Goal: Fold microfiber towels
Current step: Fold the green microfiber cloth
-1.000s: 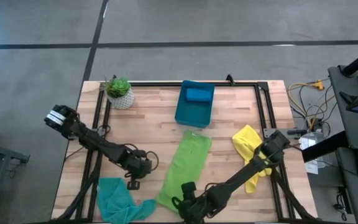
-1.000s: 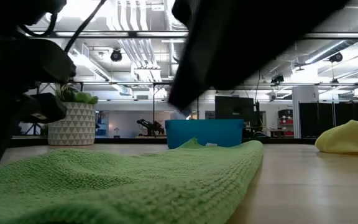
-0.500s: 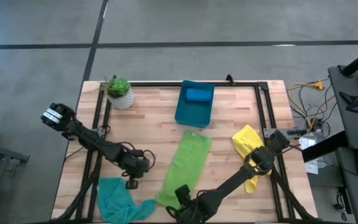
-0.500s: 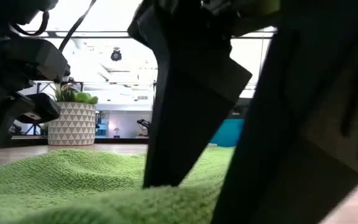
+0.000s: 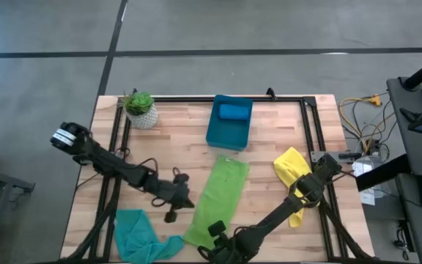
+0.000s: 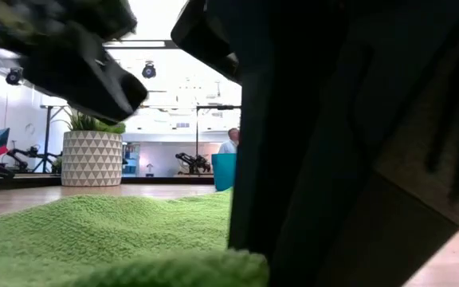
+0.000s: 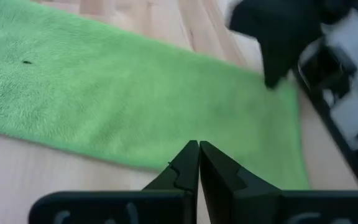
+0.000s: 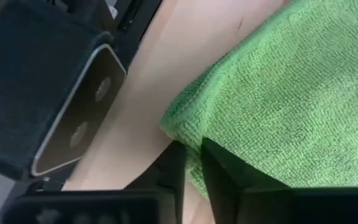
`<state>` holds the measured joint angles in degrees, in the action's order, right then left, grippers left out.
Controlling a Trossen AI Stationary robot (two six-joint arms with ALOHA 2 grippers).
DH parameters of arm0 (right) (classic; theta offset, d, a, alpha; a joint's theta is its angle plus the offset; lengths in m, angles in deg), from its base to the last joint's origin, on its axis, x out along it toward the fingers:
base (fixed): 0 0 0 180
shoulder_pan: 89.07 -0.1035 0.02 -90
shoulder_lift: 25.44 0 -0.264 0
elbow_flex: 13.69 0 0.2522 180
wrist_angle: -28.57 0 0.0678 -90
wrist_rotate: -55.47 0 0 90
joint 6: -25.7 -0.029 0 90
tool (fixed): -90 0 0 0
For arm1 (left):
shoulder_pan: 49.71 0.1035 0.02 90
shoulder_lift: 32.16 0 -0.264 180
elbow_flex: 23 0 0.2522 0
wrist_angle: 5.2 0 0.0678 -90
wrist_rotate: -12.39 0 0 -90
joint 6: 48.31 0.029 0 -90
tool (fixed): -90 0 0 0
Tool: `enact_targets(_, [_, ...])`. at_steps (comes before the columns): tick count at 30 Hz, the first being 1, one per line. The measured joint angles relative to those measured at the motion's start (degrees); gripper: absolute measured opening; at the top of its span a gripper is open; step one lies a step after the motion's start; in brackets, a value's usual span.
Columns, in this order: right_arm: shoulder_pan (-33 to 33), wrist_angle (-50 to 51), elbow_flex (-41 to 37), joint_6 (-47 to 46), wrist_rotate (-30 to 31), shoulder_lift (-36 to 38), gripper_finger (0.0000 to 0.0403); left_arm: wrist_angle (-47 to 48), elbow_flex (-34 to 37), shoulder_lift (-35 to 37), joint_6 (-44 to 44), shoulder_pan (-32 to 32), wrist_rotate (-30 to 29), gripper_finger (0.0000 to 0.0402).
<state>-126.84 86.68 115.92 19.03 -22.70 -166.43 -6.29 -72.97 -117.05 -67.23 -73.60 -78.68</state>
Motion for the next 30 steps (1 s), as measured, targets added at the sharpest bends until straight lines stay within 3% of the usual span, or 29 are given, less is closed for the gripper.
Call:
enact_targets(5, [-0.26, -0.25, -0.06, 0.01, 0.38, -0.03, 0.0015, -11.79, -0.16, -8.95, -3.55, 4.81, 6.85, 0.0])
enact_targets(13, [-0.25, -0.17, -0.17, 0.14, 0.37, 0.44, 0.0009, -15.76, -1.89, -20.07, -10.53, 6.3, 8.0, 0.0])
enact_targets(30, [1.93, 1.74, -0.45, -10.22, 1.31, 9.98, 0.0009, -14.91, -1.11, -19.84, -10.54, 5.9, 9.35, 0.0])
